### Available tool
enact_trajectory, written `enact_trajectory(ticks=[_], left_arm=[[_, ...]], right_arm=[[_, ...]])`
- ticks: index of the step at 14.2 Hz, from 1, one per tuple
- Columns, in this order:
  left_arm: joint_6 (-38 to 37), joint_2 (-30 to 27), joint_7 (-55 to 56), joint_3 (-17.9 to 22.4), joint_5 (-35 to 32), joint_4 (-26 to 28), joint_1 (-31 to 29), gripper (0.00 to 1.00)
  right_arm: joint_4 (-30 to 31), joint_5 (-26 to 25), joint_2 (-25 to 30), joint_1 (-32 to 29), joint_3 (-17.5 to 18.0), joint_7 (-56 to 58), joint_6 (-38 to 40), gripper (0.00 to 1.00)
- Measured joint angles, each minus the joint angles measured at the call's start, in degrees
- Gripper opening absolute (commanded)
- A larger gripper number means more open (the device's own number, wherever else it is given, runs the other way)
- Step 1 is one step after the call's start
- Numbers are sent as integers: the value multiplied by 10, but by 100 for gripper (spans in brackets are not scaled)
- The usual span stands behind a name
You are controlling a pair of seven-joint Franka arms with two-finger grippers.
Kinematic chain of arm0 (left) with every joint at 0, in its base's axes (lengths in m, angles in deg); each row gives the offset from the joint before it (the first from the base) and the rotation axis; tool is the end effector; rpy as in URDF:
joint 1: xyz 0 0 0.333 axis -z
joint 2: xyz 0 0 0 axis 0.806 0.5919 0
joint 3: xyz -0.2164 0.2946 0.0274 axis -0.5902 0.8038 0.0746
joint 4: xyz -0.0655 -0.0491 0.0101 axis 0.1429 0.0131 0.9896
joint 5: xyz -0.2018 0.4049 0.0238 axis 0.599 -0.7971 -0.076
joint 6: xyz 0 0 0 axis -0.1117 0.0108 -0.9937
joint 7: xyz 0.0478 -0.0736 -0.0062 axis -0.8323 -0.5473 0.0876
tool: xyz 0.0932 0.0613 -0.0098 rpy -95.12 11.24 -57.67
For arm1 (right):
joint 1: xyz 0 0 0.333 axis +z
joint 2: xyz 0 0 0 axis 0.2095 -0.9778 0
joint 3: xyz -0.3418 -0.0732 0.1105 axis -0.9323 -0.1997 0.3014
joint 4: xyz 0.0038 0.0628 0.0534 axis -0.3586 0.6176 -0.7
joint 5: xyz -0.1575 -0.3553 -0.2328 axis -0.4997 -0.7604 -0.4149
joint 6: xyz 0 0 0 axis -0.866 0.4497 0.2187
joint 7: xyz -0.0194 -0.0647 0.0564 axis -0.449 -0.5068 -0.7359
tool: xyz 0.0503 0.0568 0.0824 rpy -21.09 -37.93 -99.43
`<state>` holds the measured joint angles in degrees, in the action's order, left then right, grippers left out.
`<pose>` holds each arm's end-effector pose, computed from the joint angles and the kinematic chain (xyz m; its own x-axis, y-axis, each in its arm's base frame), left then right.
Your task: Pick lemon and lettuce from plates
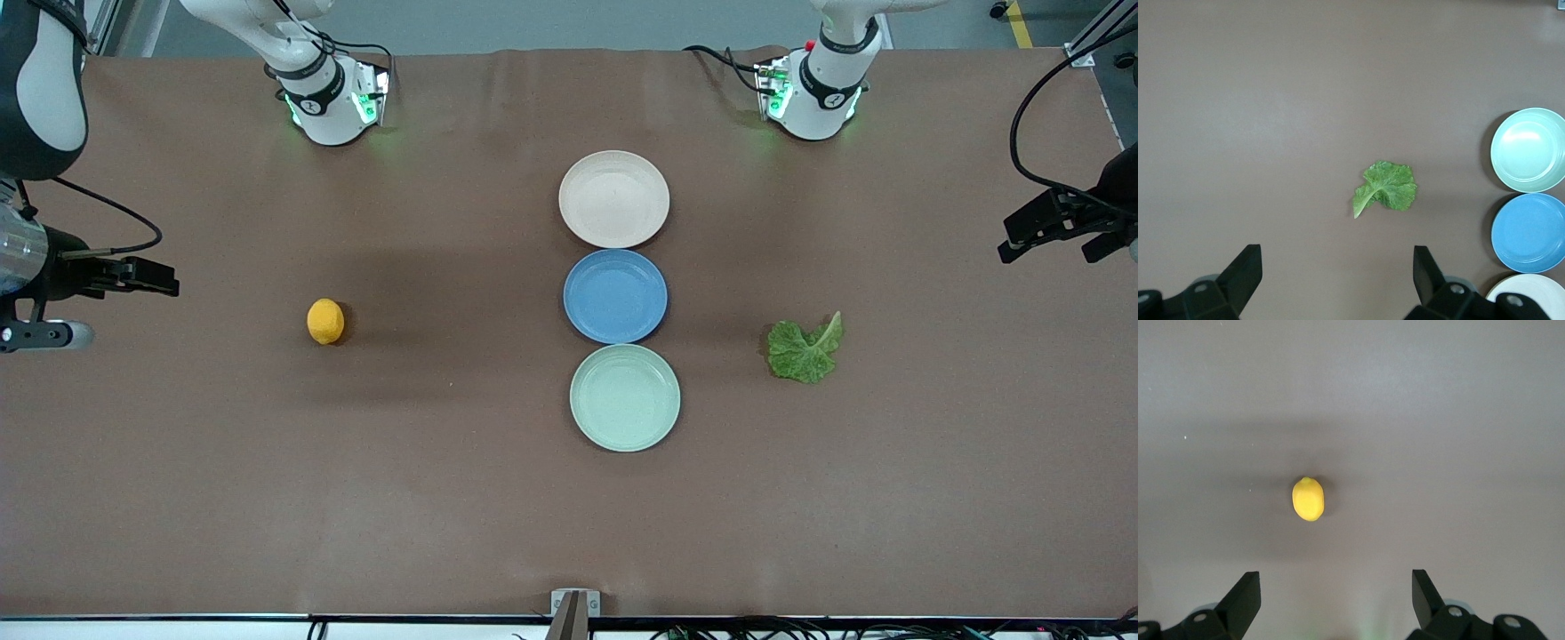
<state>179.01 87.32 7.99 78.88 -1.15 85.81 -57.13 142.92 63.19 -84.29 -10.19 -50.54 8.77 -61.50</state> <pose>0.6323 -0.0084 0.6907 0.9963 0.0032 0.0854 0.0012 -0.9997 0.0225 0.6754 -0.0146 0.5999 0.9873 0.0230 -0.1570 0.0267 -0.9994 0.0217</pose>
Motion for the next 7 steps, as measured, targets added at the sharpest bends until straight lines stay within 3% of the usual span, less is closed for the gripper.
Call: enact_trajectory(ticks=[4, 7], left_arm=[[0, 0, 0, 0, 0, 0, 0, 100], [0, 0, 0, 0, 0, 0, 0, 100]], right_arm=[[74, 0, 70, -2, -1, 0, -40, 100], [97, 0, 99, -12, -1, -1, -41, 100]])
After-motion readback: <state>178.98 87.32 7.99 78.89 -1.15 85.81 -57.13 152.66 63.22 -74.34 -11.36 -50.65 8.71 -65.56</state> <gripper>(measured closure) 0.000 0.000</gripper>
